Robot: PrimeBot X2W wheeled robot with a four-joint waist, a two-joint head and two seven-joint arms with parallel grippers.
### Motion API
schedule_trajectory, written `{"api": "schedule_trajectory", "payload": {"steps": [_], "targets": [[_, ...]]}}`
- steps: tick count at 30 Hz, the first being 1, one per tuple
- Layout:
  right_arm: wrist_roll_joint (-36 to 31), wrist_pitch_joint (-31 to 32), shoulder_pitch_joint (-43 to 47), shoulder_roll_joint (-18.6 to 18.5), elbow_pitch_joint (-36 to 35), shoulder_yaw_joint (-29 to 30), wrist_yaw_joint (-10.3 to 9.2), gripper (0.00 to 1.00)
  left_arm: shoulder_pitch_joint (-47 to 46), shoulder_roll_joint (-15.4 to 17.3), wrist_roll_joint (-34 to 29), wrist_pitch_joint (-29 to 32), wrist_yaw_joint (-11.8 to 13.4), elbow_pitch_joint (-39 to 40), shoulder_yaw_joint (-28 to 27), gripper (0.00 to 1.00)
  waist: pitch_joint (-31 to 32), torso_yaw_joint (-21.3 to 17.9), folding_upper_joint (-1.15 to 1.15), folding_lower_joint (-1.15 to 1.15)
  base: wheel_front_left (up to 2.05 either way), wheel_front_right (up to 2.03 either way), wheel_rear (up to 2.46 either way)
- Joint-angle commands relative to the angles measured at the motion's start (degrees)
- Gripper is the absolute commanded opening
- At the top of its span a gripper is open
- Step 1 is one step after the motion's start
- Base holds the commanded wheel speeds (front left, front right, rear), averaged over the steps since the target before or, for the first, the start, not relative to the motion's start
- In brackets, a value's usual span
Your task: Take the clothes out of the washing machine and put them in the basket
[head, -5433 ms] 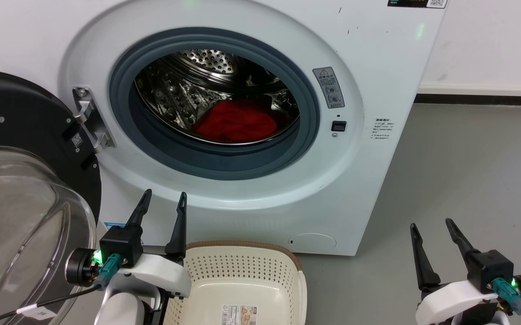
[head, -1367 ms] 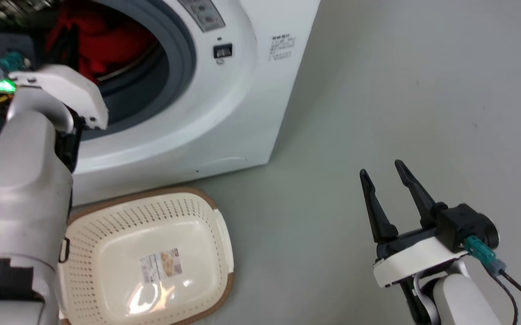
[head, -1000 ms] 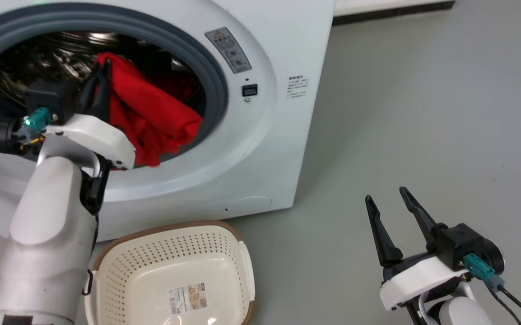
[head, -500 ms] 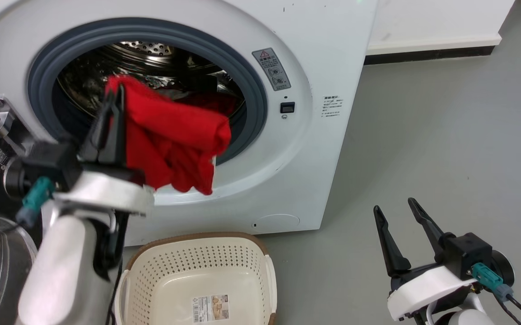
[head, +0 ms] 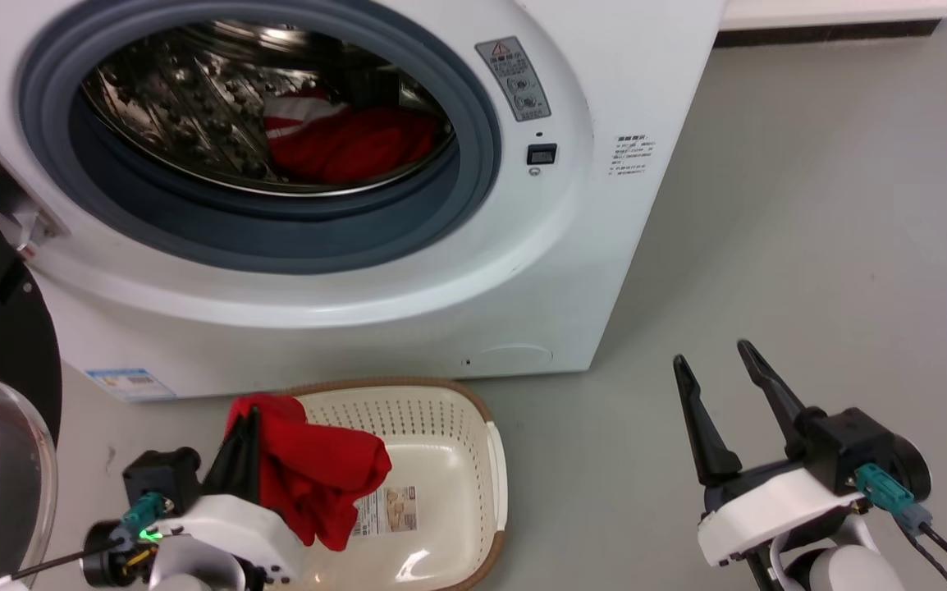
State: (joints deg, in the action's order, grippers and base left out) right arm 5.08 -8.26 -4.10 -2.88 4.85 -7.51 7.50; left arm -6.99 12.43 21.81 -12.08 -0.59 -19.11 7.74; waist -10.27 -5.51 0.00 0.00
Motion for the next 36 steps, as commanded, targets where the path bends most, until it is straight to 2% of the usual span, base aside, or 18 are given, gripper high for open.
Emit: {"api": "schedule_trajectory", "payload": {"steps": [1,2,5,6,13,19,25,26,27,28,29,36], "targets": [[0.3,-0.2,-1.2,0.0,-0.4,-0.3,-0.03,1.0,-1.2,-0.2,0.0,-0.5,-0.5,-1.3,0.4,0.0,-2.2,0.0,0.0,0.0,0.0,0.0,0.0],[0.5,-0.4,-2.1,0.0,-0.4,-0.8,-0.03,1.0,-3.4,-0.9,0.1,-1.4,-1.1,-5.9,0.4,0.0,-4.4,-0.2,0.0,0.0,0.0,0.0,0.0],[0.7,-0.8,-3.6,0.0,-0.4,-1.5,-0.03,1.0,-6.6,-1.7,-0.3,-2.1,-2.0,-13.1,1.3,0.0,-7.7,-0.9,0.0,0.0,0.0,0.0,0.0],[1.1,-1.4,-5.2,0.0,-0.4,-2.1,-0.03,1.0,-11.4,-1.8,-1.0,-2.5,-2.8,-20.0,1.9,0.0,-11.6,-2.0,0.0,0.0,0.0,0.0,0.0],[2.0,-3.1,-8.7,0.0,0.8,-4.0,-0.03,1.0,-22.1,-1.5,-2.4,-2.7,-3.9,-35.7,3.4,0.0,-20.8,-4.9,0.0,0.0,0.0,0.0,0.0],[3.1,-4.6,-11.0,0.0,2.5,-5.7,-0.03,1.0,-28.1,-0.6,-2.3,-2.4,-3.2,-46.6,3.5,0.0,-26.2,-7.4,0.0,0.0,0.0,0.0,0.0],[4.1,-5.7,-12.7,0.0,4.4,-6.8,-0.03,1.0,-30.2,-0.8,-1.4,-1.8,-2.7,-52.2,3.3,0.0,-27.6,-8.7,0.0,0.0,0.0,0.0,0.0],[4.2,-5.8,-12.8,0.0,4.8,-6.8,-0.03,1.0,-30.1,-0.9,-1.3,-1.9,-2.7,-52.5,3.3,0.11,-27.3,-8.8,0.0,0.0,0.0,0.0,0.0],[4.2,-6.0,-12.8,0.0,5.2,-6.6,-0.03,1.0,-29.9,-1.0,-1.1,-1.9,-2.8,-52.9,3.4,0.47,-26.9,-8.7,0.0,0.0,0.0,0.0,0.0],[4.3,-6.1,-12.7,0.0,5.6,-6.4,-0.03,1.0,-29.5,-1.1,-1.0,-2.0,-3.0,-53.1,3.4,0.92,-26.2,-8.5,0.0,0.0,0.0,0.0,0.0],[4.2,-6.2,-12.5,0.0,6.1,-6.2,-0.03,1.0,-28.9,-1.3,-0.9,-2.2,-3.1,-53.3,3.4,1.0,-25.3,-8.2,0.0,0.0,0.0,0.0,0.0],[1.9,-6.3,-10.2,0.0,8.5,-4.7,-0.03,1.0,-24.9,-3.6,0.3,-3.1,-4.5,-53.0,3.0,1.0,-15.9,-5.5,0.0,0.0,0.0,0.0,0.0]]}}
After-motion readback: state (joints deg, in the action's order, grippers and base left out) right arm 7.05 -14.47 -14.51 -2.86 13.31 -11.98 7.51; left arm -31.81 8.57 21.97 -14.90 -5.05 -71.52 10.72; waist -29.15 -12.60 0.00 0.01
